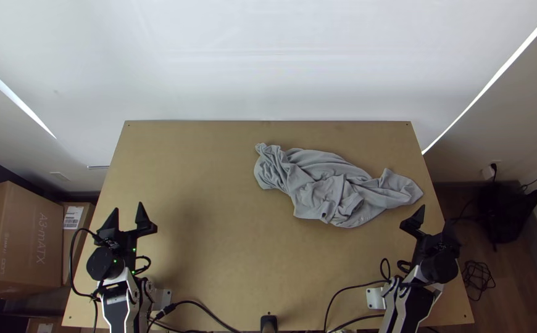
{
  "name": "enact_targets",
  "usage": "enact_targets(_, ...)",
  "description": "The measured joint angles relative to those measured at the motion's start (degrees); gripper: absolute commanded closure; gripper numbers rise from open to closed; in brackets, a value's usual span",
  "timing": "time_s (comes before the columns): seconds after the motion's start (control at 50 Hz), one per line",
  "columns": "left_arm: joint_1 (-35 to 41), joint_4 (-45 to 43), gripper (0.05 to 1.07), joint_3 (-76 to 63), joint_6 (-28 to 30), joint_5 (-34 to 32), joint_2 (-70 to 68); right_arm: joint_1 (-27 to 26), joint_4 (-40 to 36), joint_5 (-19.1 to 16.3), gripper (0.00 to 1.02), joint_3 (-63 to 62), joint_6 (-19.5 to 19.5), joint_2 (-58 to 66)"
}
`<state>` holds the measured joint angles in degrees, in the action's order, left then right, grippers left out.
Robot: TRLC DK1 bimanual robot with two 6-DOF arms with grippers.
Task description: Fold the t-shirt
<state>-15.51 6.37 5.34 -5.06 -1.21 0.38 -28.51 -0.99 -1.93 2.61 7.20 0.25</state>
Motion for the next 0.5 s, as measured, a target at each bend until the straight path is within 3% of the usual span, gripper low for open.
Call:
enact_targets(0.26, 2.5, 4.4, 0.1, 19.3, 0.0, 0.0, 17.6, 4.5, -0.2, -1.0, 0.03, 8.0, 0.0, 2.1)
enact_targets(0.5, 10.3, 13.1, 0.1, 45.3, -1.6, 0.0, 36.3, 8.5, -5.4, -1.1, 0.03, 25.0, 0.4, 14.7)
